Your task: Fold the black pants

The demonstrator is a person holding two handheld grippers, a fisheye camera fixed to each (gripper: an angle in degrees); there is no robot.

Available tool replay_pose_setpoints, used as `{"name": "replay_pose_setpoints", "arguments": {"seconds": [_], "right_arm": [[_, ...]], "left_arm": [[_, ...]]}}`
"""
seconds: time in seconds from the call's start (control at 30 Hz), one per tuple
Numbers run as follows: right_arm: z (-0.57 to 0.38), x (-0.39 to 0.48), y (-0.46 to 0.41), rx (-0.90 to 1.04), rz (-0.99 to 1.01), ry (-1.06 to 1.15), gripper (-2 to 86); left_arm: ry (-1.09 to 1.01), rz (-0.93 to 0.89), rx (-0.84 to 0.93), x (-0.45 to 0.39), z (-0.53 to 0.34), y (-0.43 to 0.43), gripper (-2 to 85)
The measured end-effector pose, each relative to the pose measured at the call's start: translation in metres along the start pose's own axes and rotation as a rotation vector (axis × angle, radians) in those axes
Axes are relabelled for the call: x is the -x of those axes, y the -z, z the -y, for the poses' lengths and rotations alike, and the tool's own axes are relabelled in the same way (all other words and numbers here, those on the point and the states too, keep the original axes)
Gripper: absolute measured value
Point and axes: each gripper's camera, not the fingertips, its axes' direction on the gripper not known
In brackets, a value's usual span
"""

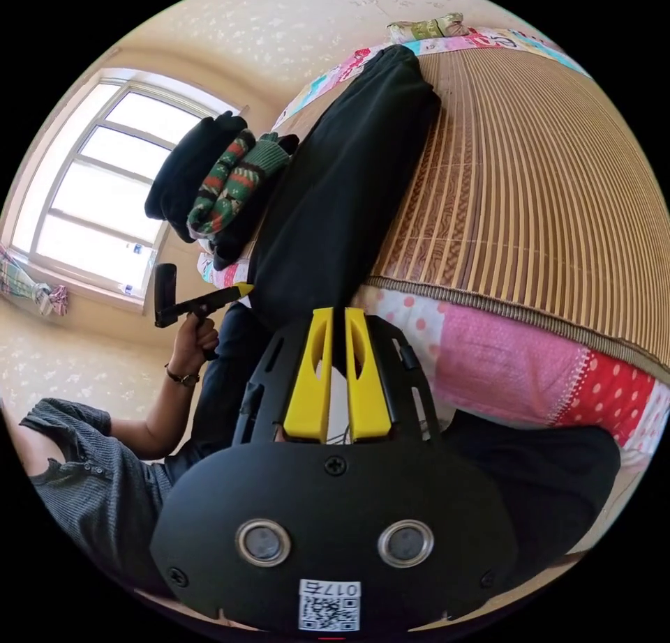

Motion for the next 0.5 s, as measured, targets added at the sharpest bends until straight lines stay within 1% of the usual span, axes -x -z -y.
{"name": "replay_pose_setpoints", "arguments": {"seconds": [0.03, 0.1, 0.17, 0.23, 0.3, 0.33, 0.4, 0.5], "right_arm": [[-0.005, -0.003, 0.005, 0.024, -0.012, -0.015, 4.1], [-0.012, -0.007, 0.010, 0.077, -0.026, -0.021, 4.0], [-0.020, -0.012, 0.015, 0.122, -0.036, 0.021, 4.3], [-0.023, -0.019, 0.025, 0.070, -0.053, 0.031, 5.1], [-0.023, -0.031, 0.041, -0.037, -0.006, 0.025, 7.0], [-0.021, -0.041, 0.050, -0.095, 0.043, 0.020, 9.2], [-0.012, -0.059, 0.053, -0.125, 0.072, -0.021, 11.4], [-0.004, -0.076, 0.044, -0.127, 0.097, -0.044, 12.0]], "left_arm": [[-0.019, -0.009, 0.022, -0.002, -0.001, -0.002, 3.8], [-0.077, -0.063, 0.121, -0.007, -0.006, -0.008, 4.0], [-0.058, -0.112, 0.148, 0.002, -0.009, -0.008, 4.8], [-0.011, -0.161, 0.064, 0.018, -0.014, 0.002, 7.4], [0.020, -0.214, -0.080, 0.035, -0.016, 0.019, 10.4], [0.021, -0.216, -0.113, 0.038, -0.015, 0.022, 10.8], [0.040, -0.135, -0.214, 0.041, -0.007, 0.025, 12.7], [0.057, -0.050, -0.258, 0.037, 0.004, 0.010, 13.2]]}}
